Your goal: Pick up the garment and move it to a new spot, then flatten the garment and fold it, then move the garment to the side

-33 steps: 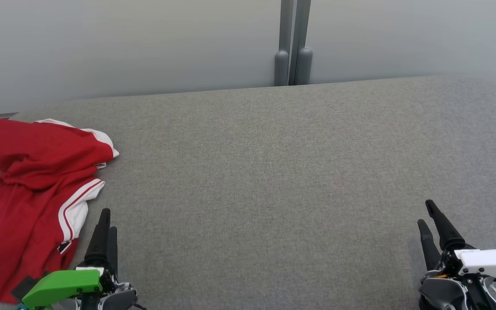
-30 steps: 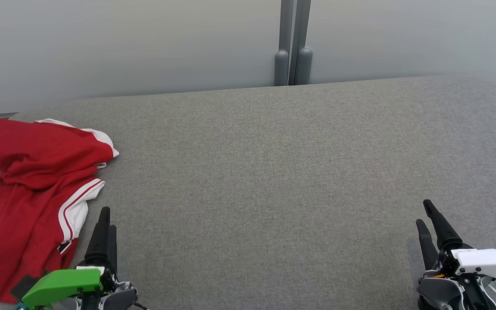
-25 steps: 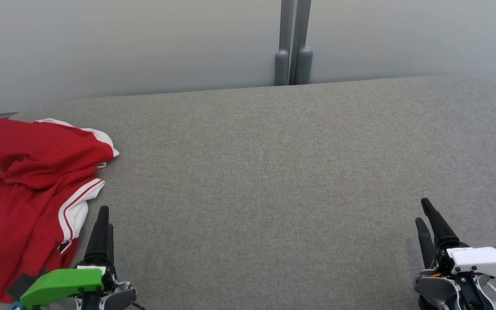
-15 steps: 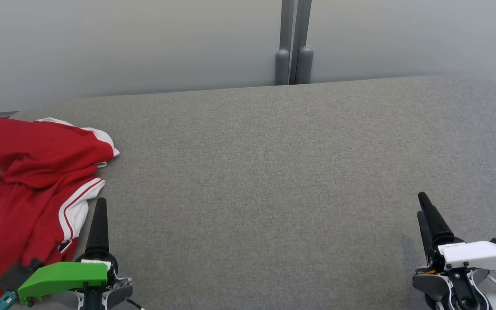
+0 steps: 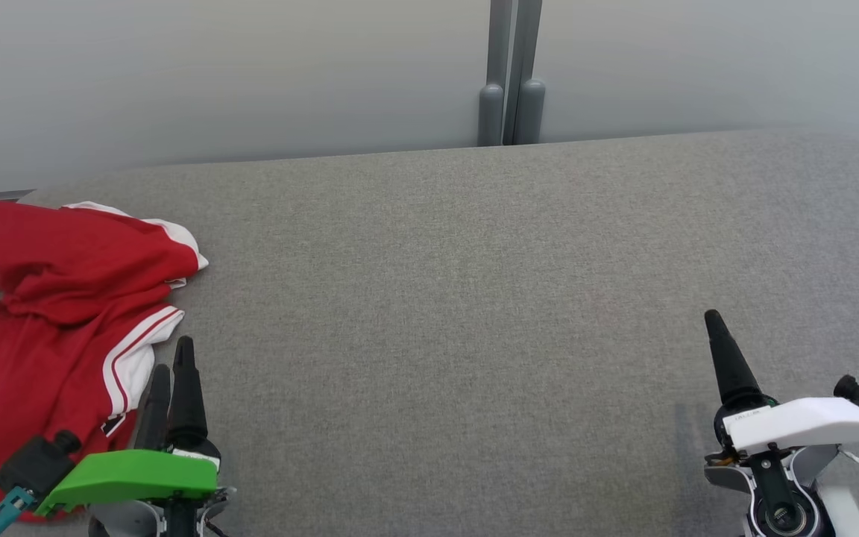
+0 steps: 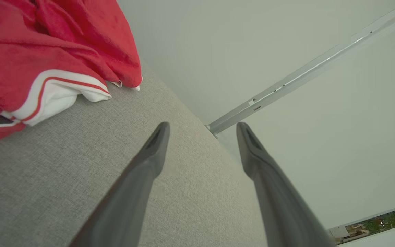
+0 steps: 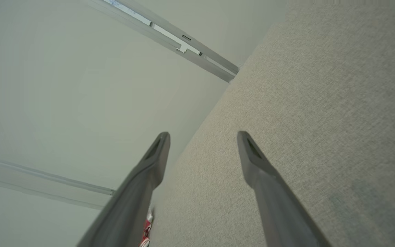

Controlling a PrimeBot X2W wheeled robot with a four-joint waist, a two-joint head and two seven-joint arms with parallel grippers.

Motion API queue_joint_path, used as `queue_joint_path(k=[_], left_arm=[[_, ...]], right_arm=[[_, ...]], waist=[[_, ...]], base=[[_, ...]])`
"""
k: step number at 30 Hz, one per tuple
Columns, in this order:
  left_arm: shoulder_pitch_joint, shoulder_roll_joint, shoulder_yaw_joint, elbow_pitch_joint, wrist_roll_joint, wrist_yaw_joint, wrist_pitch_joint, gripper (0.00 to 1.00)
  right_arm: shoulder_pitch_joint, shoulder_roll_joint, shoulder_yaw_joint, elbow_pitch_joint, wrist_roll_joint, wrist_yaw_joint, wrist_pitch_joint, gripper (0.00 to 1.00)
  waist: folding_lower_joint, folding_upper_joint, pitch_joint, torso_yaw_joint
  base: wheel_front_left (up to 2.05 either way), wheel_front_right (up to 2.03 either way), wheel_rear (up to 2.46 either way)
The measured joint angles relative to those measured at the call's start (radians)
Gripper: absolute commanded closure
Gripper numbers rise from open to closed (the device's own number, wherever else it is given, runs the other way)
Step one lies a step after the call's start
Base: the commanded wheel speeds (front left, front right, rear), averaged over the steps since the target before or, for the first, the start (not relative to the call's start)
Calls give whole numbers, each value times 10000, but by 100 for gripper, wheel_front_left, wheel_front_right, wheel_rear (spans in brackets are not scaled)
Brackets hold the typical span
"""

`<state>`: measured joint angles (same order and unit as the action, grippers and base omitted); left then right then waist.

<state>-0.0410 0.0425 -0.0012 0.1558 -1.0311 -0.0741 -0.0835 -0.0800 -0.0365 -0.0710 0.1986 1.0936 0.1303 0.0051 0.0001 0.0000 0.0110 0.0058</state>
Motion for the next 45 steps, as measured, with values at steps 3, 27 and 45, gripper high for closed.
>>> queue_joint_path(k=[3, 27, 45], left_arm=[[78, 4, -38, -65, 715, 44, -79, 0], [667, 244, -314, -424, 4437, 539, -685, 0], [963, 393, -391, -385, 6255, 742, -1041, 0]], right_arm=[[-21, -2, 155, -115, -598, 0, -130, 0], [-15, -46, 1183, -238, -4677, 0, -1028, 0], [-20, -73, 1578, -96, -6801, 0, -1572, 0]], waist=[[0, 0, -6, 8], [0, 0, -27, 80], [0, 0, -23, 126]], base=[[0, 0, 0], [0, 0, 0], [0, 0, 0]])
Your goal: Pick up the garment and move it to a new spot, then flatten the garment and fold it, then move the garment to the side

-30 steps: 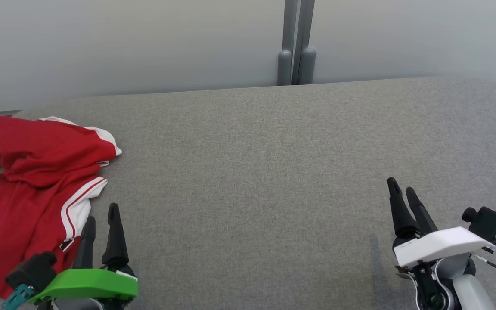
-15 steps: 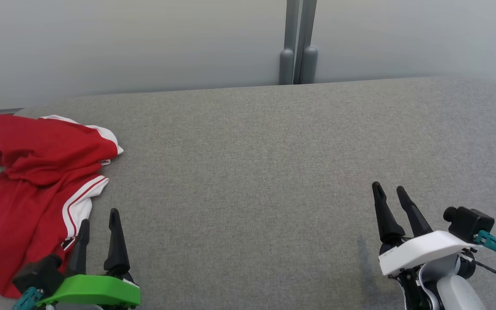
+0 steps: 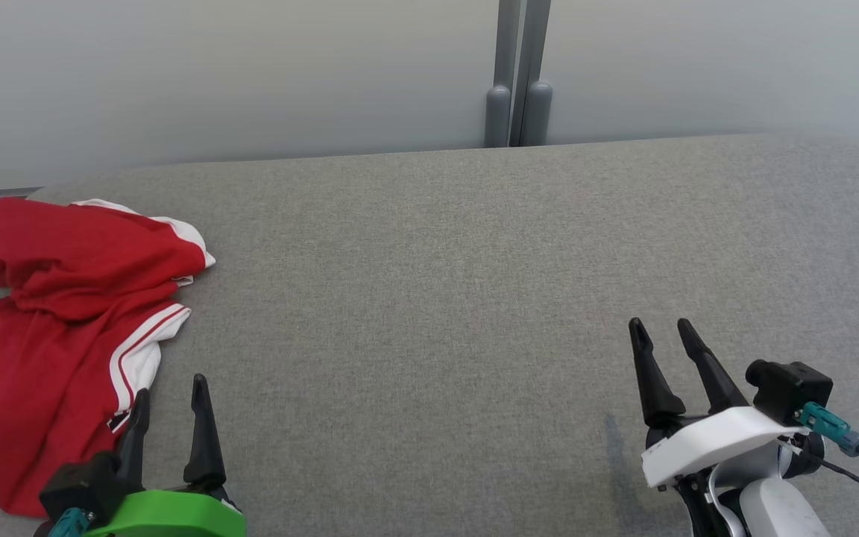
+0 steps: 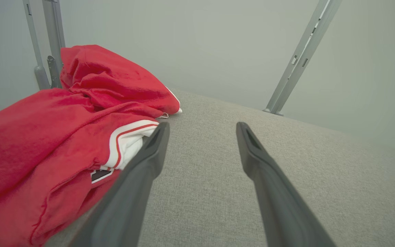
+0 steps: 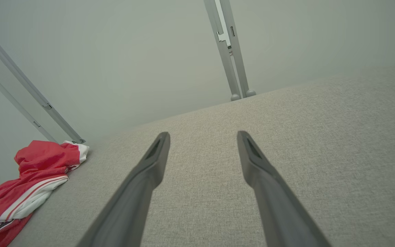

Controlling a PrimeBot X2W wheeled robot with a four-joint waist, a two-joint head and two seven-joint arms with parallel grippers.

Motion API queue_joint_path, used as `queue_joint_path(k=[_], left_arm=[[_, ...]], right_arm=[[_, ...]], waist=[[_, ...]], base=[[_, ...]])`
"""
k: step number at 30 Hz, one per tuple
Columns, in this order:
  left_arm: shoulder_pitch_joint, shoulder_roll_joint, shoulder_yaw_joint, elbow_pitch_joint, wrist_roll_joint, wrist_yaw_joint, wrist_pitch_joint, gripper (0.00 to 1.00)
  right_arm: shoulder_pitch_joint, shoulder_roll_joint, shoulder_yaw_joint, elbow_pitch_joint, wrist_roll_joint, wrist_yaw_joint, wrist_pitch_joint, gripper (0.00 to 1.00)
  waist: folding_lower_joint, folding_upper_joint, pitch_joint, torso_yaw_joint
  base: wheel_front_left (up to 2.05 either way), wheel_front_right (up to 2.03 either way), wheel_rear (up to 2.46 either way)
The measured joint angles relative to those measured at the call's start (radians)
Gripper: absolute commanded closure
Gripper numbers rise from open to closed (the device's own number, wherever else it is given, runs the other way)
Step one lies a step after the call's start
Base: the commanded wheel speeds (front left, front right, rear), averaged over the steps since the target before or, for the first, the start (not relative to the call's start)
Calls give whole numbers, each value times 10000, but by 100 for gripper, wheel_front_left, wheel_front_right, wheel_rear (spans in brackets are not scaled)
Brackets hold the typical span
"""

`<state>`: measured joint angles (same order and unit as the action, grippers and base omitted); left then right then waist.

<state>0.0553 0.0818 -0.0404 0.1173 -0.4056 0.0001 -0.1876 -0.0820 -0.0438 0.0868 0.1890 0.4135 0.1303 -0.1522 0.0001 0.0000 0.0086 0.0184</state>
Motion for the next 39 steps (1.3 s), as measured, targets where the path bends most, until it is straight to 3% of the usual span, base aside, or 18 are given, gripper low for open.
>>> queue_joint_path(k=[25, 39], left_arm=[[366, 56, 117, -10, 1806, 15, -445, 0], [384, -6, 249, -44, 2468, 4, -652, 0]], right_arm=[[25, -25, 527, -44, -2236, 2, -673, 0], [2, -38, 650, 8, -2865, 2, -963, 0]], waist=[[0, 0, -85, 39], [0, 0, -78, 66]], base=[[0, 0, 0], [0, 0, 0]])
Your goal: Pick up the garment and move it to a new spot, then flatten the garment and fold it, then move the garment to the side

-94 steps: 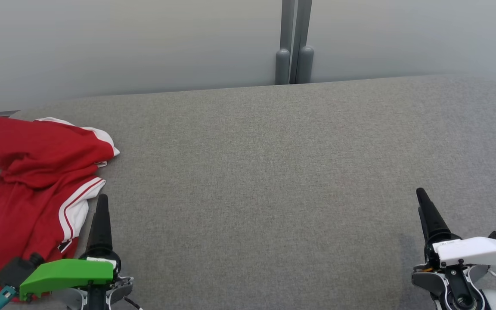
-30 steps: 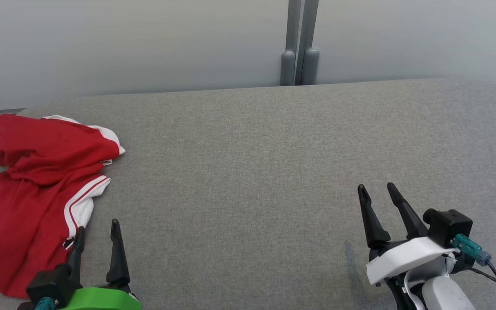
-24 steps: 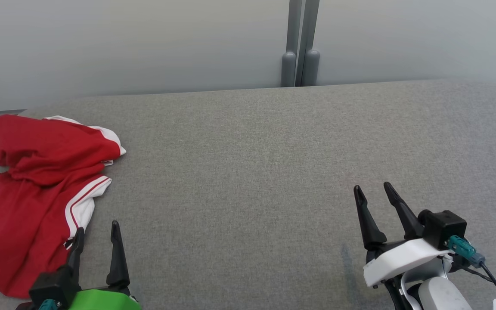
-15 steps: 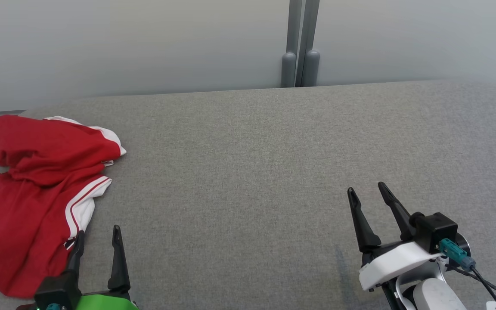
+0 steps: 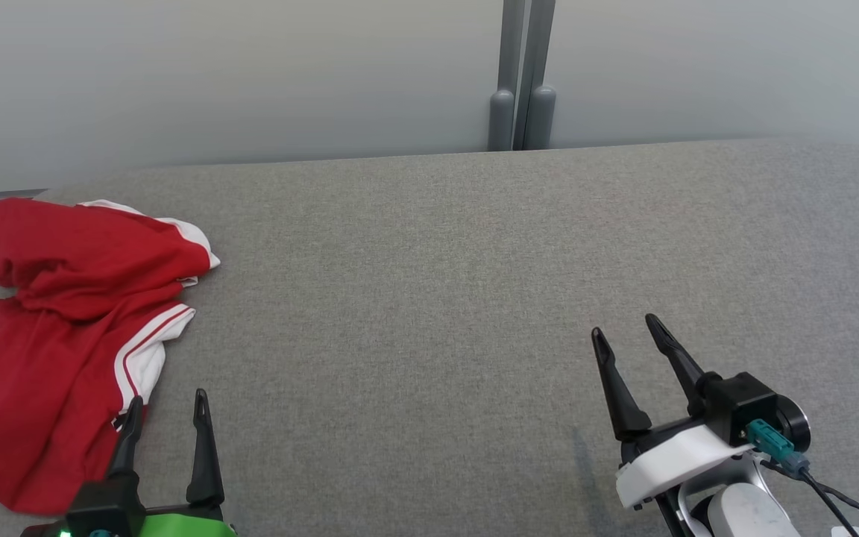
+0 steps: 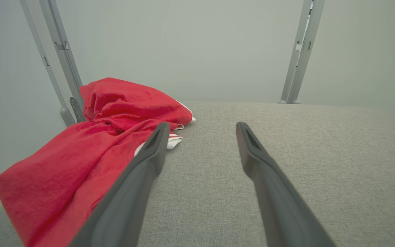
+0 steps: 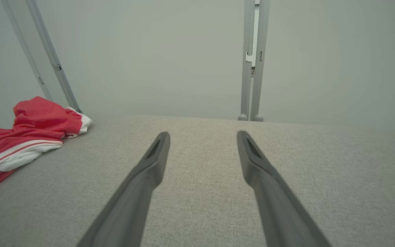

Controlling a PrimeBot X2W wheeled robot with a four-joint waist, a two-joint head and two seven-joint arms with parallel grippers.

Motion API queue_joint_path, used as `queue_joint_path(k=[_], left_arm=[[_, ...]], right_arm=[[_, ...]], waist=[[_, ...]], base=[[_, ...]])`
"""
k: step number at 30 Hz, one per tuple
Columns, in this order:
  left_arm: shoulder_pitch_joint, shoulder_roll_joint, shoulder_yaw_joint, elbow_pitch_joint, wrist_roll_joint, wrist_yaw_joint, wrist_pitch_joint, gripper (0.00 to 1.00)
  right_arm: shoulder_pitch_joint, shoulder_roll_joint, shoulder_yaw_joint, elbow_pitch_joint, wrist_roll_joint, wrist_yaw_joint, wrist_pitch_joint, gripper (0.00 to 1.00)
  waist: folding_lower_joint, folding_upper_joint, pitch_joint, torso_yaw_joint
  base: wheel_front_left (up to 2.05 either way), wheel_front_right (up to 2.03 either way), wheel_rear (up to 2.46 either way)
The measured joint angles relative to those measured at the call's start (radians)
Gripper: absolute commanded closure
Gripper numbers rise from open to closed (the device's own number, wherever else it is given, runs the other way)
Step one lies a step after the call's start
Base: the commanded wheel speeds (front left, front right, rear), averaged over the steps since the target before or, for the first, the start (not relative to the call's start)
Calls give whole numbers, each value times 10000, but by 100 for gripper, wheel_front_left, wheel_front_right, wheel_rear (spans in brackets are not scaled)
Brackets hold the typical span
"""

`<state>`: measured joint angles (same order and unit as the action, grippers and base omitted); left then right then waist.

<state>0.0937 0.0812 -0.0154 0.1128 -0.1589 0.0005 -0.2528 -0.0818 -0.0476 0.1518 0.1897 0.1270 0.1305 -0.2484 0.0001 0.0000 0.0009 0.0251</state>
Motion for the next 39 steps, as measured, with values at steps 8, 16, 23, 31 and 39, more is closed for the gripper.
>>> queue_joint_path(k=[8, 16, 23, 31, 39], left_arm=[[70, -38, 19, -65, 391, -17, -86, 0], [74, -77, 35, -65, 380, -88, -94, 0], [74, -90, 67, -27, 380, -104, -92, 0], [73, -113, 90, 25, 380, -138, -94, 0], [73, -127, 105, 65, 380, -171, -94, 0]], right_arm=[[-12, -6, 13, 4, -257, 2, -144, 0], [-17, -8, -21, 6, -205, 2, -144, 0], [-17, -8, -29, 6, -174, 0, -144, 0], [-22, -8, -29, 81, 0, 2, -144, 0], [-50, -8, -48, 134, 29, 2, -144, 0]], waist=[[0, 0, 15, 3], [0, 0, 20, 1], [0, 0, 15, 16], [0, 0, 16, 22], [0, 0, 8, 28]], base=[[0, 0, 0], [0, 0, 0], [0, 0, 0], [0, 0, 0], [0, 0, 0]])
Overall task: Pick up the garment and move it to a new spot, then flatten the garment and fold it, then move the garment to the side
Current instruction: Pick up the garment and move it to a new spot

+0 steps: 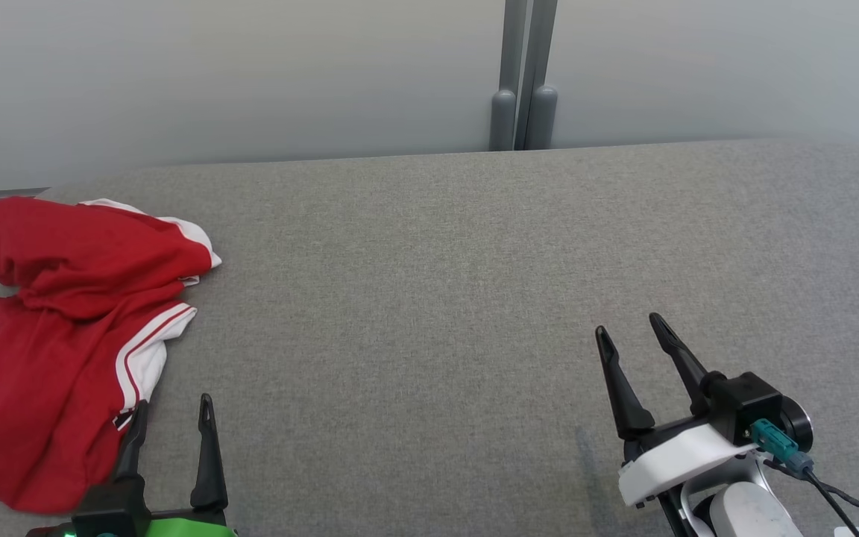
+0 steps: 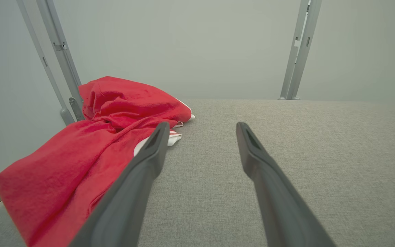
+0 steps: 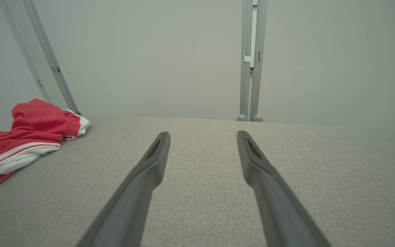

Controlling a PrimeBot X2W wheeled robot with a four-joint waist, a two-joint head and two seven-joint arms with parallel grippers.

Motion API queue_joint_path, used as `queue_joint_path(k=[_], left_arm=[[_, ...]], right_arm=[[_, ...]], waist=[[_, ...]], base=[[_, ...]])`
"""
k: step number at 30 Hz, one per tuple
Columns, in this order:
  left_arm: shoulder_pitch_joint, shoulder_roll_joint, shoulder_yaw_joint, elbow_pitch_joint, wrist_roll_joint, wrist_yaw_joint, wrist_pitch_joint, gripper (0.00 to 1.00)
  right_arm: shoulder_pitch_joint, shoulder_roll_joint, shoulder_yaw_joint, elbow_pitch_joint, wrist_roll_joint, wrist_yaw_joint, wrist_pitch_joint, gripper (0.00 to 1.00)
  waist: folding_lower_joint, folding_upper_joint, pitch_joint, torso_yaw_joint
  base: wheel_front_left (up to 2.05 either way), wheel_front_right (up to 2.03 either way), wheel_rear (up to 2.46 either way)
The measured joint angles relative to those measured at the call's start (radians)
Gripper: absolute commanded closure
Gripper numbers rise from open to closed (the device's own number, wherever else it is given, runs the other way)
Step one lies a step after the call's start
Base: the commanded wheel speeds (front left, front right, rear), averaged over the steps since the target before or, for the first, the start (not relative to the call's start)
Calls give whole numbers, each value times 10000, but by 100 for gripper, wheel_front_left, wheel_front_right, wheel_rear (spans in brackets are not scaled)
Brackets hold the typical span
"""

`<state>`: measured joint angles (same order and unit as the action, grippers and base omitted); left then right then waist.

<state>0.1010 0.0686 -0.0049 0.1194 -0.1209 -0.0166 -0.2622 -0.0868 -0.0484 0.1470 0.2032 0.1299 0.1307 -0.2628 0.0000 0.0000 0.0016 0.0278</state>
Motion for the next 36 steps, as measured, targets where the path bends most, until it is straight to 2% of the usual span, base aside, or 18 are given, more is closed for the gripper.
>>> queue_joint_path(k=[9, 17, 26, 27, 36], left_arm=[[-3, -19, 21, 40, 0, -19, 0, 0], [-23, -52, 94, 88, -75, -10, 0, 0], [-42, -79, 194, 86, -134, 0, 0, 0], [-34, -79, 234, 92, -161, -12, 0, 0], [180, -58, 393, 104, -265, -58, 0, 0]], right_arm=[[2, 0, -46, 67, 75, 0, -2, 0], [19, -4, -205, 188, 247, 0, -2, 0], [27, -4, -240, 105, 159, 0, -2, 0], [24, -2, -203, 88, 151, 0, -2, 0], [18, 0, -23, 119, 182, 0, -2, 0]], waist=[[0, 0, -1, 99], [0, 0, 27, 616], [0, 0, 110, 1817], [0, 0, 131, 2140], [0, 0, 179, 3556]], base=[[0, 0, 0], [0, 0, 0], [0, 0, 0], [0, 0, 0], [0, 0, 0]])
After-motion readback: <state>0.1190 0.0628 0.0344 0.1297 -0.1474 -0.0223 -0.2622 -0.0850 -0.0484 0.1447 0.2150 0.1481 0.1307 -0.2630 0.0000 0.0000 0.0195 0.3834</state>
